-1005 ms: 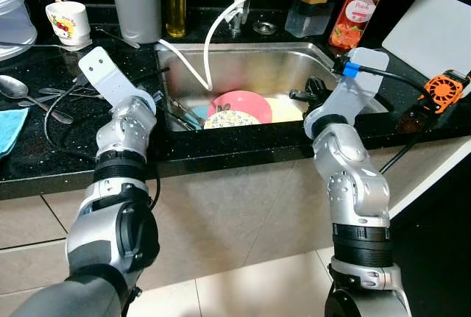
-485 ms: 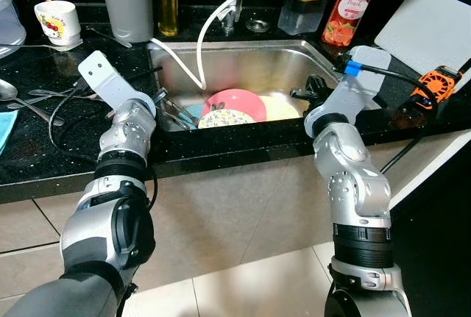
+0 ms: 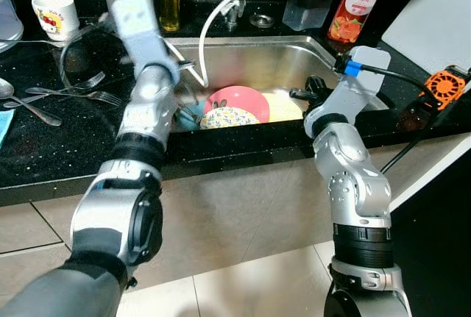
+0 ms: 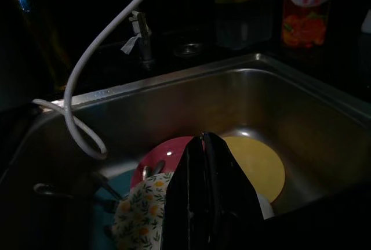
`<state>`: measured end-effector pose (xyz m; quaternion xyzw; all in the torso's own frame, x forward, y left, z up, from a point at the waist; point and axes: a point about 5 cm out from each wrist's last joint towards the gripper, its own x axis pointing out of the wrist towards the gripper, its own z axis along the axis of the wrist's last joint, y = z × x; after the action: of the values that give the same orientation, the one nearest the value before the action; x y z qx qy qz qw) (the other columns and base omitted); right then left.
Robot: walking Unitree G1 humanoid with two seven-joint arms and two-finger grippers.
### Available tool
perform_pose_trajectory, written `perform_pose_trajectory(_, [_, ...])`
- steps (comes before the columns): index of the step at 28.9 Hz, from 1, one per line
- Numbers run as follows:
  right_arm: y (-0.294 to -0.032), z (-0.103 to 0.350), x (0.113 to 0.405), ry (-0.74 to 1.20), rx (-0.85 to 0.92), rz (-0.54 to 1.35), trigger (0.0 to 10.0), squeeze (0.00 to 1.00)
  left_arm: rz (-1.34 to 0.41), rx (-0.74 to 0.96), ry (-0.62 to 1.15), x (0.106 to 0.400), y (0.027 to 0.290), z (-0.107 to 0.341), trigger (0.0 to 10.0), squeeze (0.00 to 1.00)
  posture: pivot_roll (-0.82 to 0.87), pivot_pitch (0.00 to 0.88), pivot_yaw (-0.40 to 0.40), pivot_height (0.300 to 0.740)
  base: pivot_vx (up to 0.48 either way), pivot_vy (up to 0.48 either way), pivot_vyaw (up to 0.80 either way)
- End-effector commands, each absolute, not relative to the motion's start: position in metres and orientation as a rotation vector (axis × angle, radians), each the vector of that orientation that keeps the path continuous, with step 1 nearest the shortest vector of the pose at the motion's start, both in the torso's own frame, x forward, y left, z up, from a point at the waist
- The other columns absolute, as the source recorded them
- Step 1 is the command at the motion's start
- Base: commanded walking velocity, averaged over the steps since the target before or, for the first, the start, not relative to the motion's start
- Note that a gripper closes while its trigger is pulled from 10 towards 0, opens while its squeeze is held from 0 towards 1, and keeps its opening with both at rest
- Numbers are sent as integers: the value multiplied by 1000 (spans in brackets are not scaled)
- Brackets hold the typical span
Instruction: Kitchen organization
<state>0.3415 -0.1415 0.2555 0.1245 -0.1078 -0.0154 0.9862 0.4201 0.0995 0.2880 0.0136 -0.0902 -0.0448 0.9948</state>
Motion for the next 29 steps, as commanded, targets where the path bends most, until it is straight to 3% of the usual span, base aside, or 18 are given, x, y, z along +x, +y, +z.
perform_pose_trajectory(1, [-147, 254, 340, -212, 253, -50, 10000, 0, -214, 141, -134, 419, 81, 278, 10000, 0, 172, 57, -79, 740, 0, 0, 0])
perform_pose_trajectory(6, [-148, 254, 339, -215, 253, -56, 10000, 0, -331, 290, -138, 417, 66, 273, 10000, 0, 167, 56, -79, 740, 0, 0, 0])
perform_pose_trajectory(7, [-149, 254, 339, -216, 253, -58, 10000, 0, -347, 371, -142, 416, 63, 270, 10000, 314, 167, 56, -79, 740, 0, 0, 0])
perform_pose_trajectory(8, [-149, 255, 339, -216, 253, -59, 10000, 0, -349, 437, -147, 416, 62, 269, 10000, 1000, 165, 54, -78, 740, 0, 0, 0])
perform_pose_trajectory(18, [-149, 255, 338, -218, 254, -60, 10000, 0, -299, 540, -268, 414, 63, 278, 10000, 1000, 165, 54, -81, 740, 0, 0, 0])
perform_pose_trajectory(19, [-149, 255, 338, -218, 254, -59, 10000, 0, -277, 527, -295, 414, 64, 282, 10000, 0, 166, 54, -81, 740, 0, 0, 0])
perform_pose_trajectory(24, [-149, 255, 338, -219, 255, -57, 10000, 0, -172, 470, -315, 414, 72, 289, 10000, 0, 170, 53, -79, 740, 0, 0, 0])
perform_pose_trajectory(29, [-148, 253, 336, -217, 255, -57, 10000, 0, 14, 285, -185, 416, 98, 283, 10000, 0, 175, 52, -66, 740, 0, 0, 0])
